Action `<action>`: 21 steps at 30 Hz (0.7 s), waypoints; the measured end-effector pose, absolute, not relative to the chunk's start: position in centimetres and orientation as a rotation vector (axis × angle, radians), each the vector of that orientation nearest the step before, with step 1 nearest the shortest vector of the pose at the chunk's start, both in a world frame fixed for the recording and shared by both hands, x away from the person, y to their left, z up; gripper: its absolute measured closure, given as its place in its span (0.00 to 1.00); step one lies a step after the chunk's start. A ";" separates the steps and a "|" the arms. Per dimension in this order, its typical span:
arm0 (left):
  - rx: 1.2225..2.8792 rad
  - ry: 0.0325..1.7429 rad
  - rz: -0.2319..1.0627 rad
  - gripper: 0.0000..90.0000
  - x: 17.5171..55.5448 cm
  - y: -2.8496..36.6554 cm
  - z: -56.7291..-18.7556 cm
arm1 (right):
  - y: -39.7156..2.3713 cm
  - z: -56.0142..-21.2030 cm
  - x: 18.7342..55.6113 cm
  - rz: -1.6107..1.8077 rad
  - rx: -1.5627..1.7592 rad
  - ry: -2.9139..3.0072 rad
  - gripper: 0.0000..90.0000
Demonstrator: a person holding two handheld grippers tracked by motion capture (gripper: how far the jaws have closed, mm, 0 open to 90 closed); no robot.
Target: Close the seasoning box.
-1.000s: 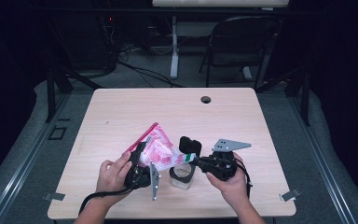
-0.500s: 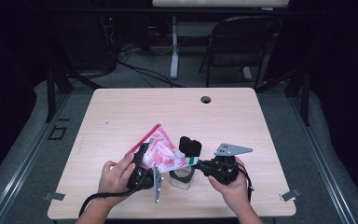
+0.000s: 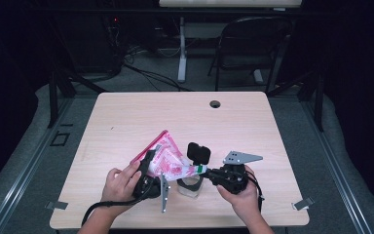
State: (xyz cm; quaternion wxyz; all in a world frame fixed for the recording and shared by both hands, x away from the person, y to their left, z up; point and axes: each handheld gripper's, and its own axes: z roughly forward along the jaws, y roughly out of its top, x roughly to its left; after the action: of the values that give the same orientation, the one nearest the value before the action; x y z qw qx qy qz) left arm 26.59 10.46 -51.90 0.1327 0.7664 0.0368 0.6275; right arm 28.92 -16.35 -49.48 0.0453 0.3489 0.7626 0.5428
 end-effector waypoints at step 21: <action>2.205 0.058 1.894 0.72 26.6 10.3 -51.6 | -16.3 -50.0 29.1 1.641 1.066 2.343 1.00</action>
State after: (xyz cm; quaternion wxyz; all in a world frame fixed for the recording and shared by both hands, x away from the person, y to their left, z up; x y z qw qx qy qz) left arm 26.58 10.33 -51.62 0.1169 0.7531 0.0198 0.6471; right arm 29.06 -16.26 -50.02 0.0448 0.3488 0.7668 0.5370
